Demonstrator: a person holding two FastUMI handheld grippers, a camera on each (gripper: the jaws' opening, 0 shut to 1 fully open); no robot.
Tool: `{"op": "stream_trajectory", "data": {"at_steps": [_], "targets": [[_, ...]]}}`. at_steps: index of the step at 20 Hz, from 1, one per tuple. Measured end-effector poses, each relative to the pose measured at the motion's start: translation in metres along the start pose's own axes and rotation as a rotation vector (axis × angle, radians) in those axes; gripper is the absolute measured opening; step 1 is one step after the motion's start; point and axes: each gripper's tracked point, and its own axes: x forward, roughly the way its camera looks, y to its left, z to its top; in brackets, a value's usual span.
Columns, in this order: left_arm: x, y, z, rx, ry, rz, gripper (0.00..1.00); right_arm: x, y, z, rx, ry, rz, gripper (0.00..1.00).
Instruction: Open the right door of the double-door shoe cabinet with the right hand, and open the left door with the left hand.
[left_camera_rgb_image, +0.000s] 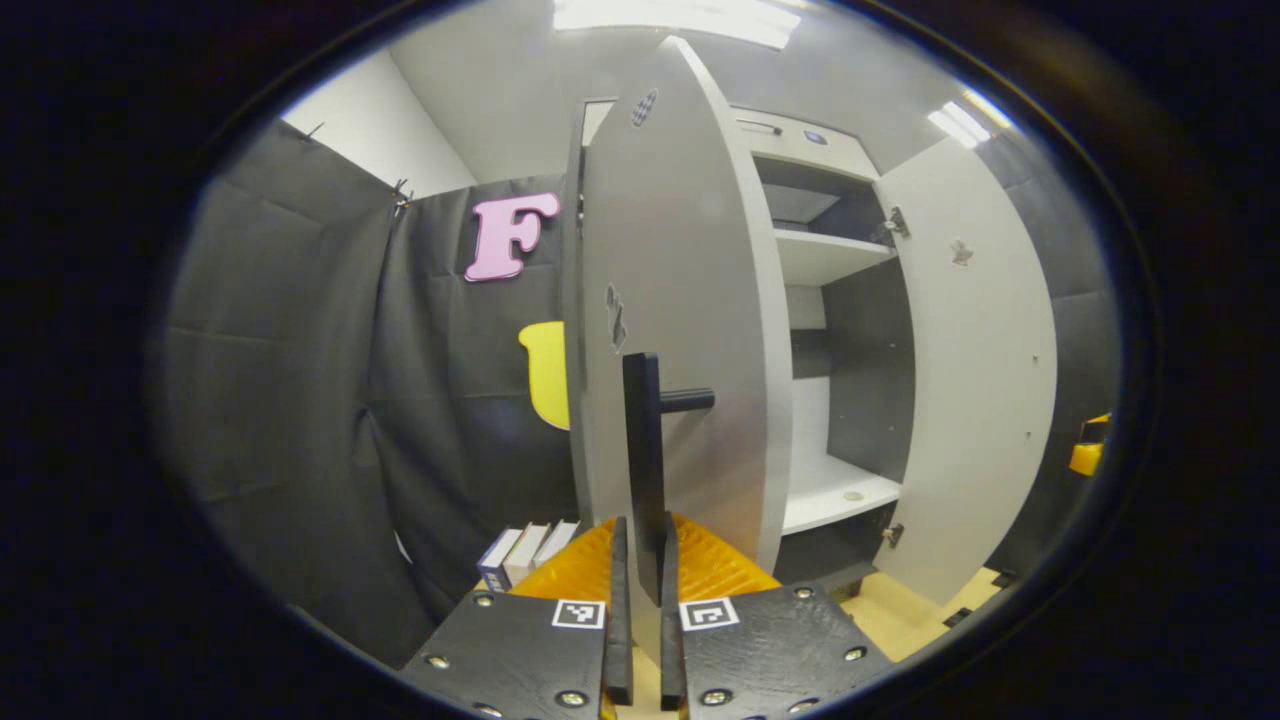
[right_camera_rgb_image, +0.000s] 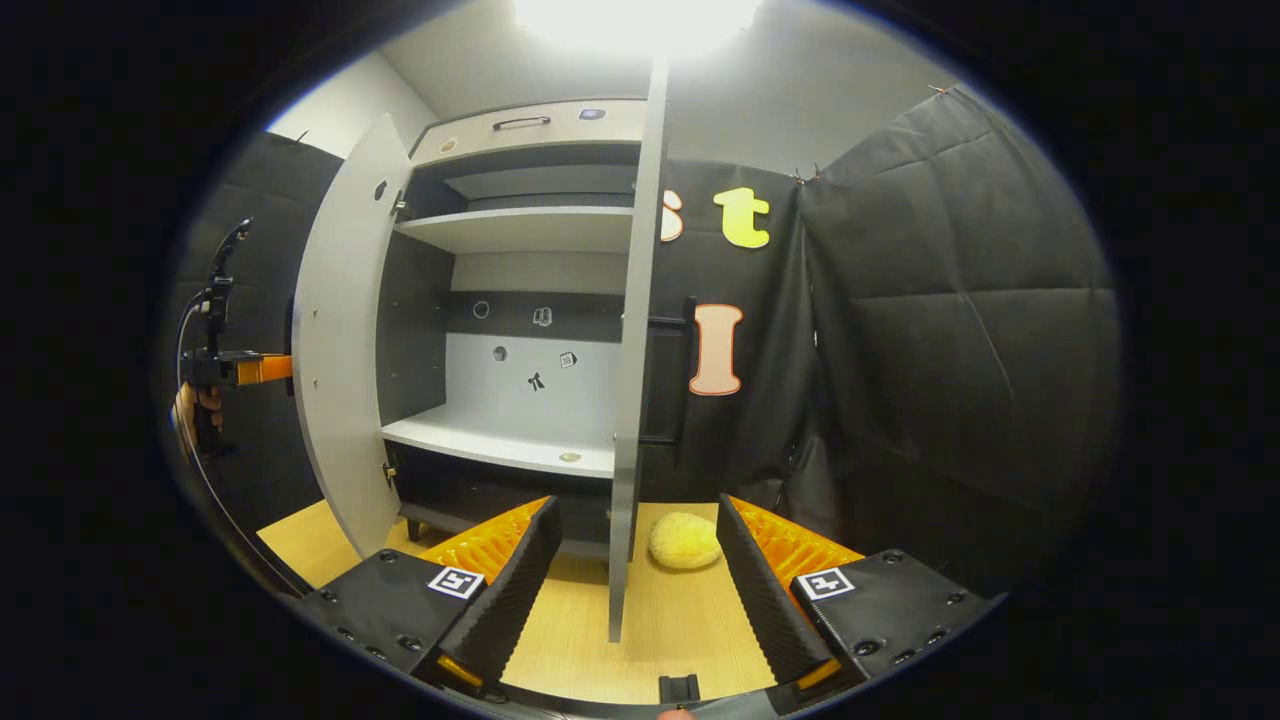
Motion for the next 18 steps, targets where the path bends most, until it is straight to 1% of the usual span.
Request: {"op": "stream_trajectory", "data": {"at_steps": [1,2,3,4,5,6,7,8,10,11,12,18], "targets": [[-0.001,0.007,-0.002,0.015,0.013,0.014,0.13,-0.001,0.003,-0.001,-0.003,0.001,0.003,0.98],[-0.003,0.016,-0.001,0.032,0.009,0.044,0.12,-0.003,0.005,0.000,-0.008,-0.001,0.006,0.98],[-0.002,0.028,-0.002,0.059,0.009,0.084,0.06,-0.004,0.006,0.000,-0.013,-0.001,0.008,0.98],[-0.001,0.037,-0.004,0.060,0.002,0.090,0.04,-0.004,0.007,0.001,-0.019,-0.003,0.008,0.98],[0.000,0.039,-0.007,-0.003,0.006,0.077,0.02,-0.005,0.007,0.003,-0.023,-0.006,0.007,0.98],[-0.001,0.040,-0.007,-0.063,0.004,0.070,0.02,-0.005,0.007,0.004,-0.024,-0.008,0.007,0.97],[0.000,0.038,-0.005,-0.060,-0.004,0.053,0.00,-0.005,0.007,0.005,-0.023,-0.009,0.007,0.98],[-0.001,0.040,-0.006,-0.045,-0.006,0.041,0.02,-0.005,0.008,0.006,-0.022,-0.009,0.008,0.98],[-0.002,0.046,-0.006,-0.014,-0.017,0.045,0.03,-0.004,0.008,0.009,-0.026,-0.014,0.004,0.98],[-0.001,0.047,-0.007,-0.016,-0.017,0.044,0.00,-0.005,0.008,0.010,-0.027,-0.015,0.004,0.97],[-0.002,0.046,-0.008,-0.028,-0.017,0.044,0.02,-0.005,0.009,0.011,-0.028,-0.016,0.006,0.98],[-0.002,0.044,-0.007,-0.028,-0.020,0.054,0.02,-0.003,0.012,0.012,-0.027,-0.015,0.009,0.98]]}}
